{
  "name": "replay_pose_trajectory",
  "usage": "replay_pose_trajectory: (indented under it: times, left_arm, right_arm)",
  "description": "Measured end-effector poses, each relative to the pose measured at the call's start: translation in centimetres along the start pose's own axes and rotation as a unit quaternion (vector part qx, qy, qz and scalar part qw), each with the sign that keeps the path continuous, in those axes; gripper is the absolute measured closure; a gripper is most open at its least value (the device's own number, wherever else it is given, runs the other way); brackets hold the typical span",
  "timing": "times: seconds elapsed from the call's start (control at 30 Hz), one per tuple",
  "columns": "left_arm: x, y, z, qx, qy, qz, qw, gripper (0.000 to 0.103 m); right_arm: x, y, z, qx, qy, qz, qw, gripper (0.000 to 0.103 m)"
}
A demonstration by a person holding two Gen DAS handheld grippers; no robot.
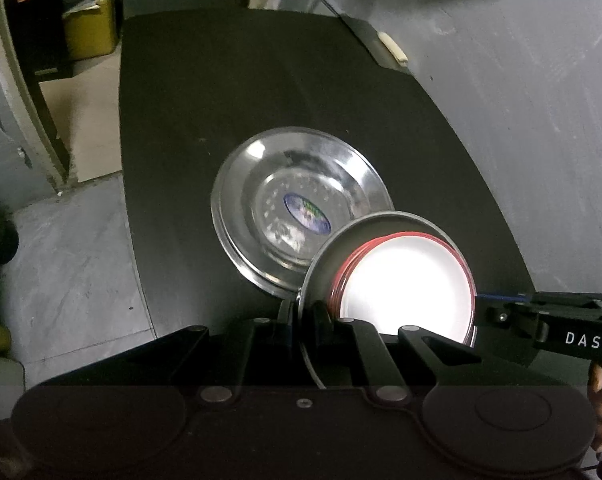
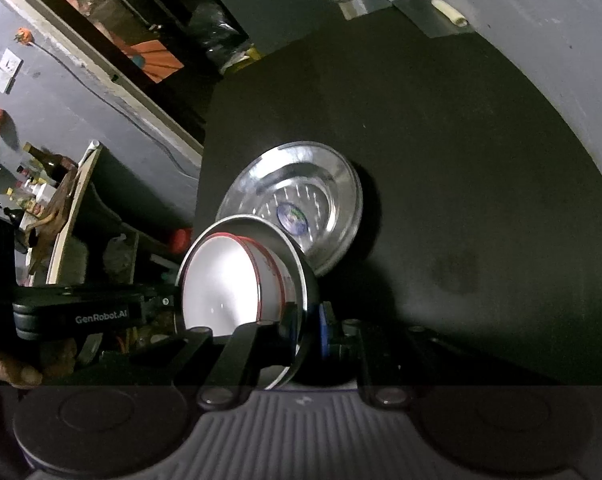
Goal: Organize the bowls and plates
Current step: 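Lower the nested bowl stack onto the stacked steel plates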
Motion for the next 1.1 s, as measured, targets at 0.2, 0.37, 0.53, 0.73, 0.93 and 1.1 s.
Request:
replay_pose_trajectory:
  times: [0.2,0.37,0.53,0.73,0.93,1.1]
  left_arm:
    - [-0.3,1.3,0.7,0.021,0.014,-0.007,0.9996,0.094]
    - [-1.0,2.4,1.3,0.036,0.024,-0.009,0.9990,0.094]
    - [-1.7,3.7,1.6,0.046,0.033,-0.011,0.9983,0.094]
    - [-3.0,5.2,2.1,0.062,0.044,-0.007,0.9971,0.094]
    - [-4.3,6.2,2.8,0.076,0.052,0.001,0.9958,0.094]
    - [-5.5,6.7,3.3,0.086,0.053,0.004,0.9948,0.094]
  right_arm:
    - [-0.5,2.1,0.2,0.023,0.011,0.005,1.000,0.090]
    - [-0.9,3.7,0.2,0.033,0.019,0.010,0.999,0.090]
    - [-1.9,5.2,0.1,0.044,0.024,0.018,0.999,0.090]
    - [-3.0,7.2,0.1,0.054,0.031,0.028,0.998,0.090]
    - [-4.6,9.0,-0.1,0.058,0.036,0.040,0.997,0.090]
    - [-5.5,9.9,-0.2,0.063,0.035,0.048,0.996,0.090]
Point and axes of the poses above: each gripper's, at about its wrist camera, not at the fingertips, and x roughly against the way its jaws point, z to its left, y to its top, the point moved 6 cm from there along -x, roughly the way its jaws point, and after that the axes turned 7 degrees about -x, right-handed, at the moved point
